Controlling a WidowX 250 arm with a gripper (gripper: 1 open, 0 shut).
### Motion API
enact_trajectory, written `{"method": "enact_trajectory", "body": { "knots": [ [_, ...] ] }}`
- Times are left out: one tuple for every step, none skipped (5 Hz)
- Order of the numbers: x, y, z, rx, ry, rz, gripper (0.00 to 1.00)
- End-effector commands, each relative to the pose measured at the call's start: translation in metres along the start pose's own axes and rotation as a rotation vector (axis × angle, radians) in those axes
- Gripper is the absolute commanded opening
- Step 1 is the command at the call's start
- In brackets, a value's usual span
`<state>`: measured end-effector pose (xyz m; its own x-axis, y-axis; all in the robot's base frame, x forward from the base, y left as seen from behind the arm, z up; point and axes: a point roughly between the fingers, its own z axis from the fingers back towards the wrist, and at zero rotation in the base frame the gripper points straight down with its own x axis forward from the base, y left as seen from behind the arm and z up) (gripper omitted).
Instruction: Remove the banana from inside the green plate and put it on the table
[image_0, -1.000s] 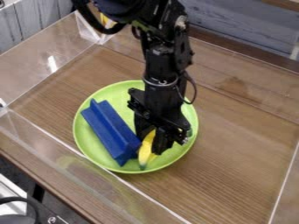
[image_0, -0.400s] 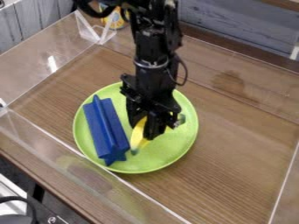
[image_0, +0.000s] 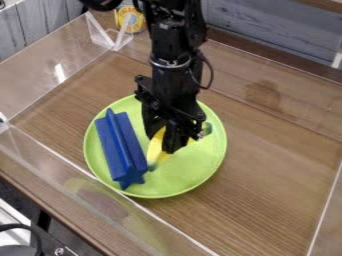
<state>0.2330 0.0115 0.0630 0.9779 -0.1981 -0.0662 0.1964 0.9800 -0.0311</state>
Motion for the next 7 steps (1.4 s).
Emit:
{"method": "enact_trajectory", "body": {
  "knots": [
    [0.003, 0.004, 0.004, 0.01, -0.033, 0.027, 0.0],
    [0.002, 0.01, 0.005, 0.007, -0.035, 0.078, 0.0],
    [0.001, 0.013, 0.007, 0.002, -0.037, 0.127, 0.0],
    [-0.004, 0.023, 0.004, 0.004, -0.036, 0.096, 0.0],
    [-0.009, 0.03, 0.002, 0.006, -0.034, 0.068, 0.0],
    [-0.005, 0.029, 0.006, 0.004, -0.032, 0.066, 0.0],
    [-0.001, 0.029, 0.011, 0.003, -0.031, 0.062, 0.0]
  ]
}}
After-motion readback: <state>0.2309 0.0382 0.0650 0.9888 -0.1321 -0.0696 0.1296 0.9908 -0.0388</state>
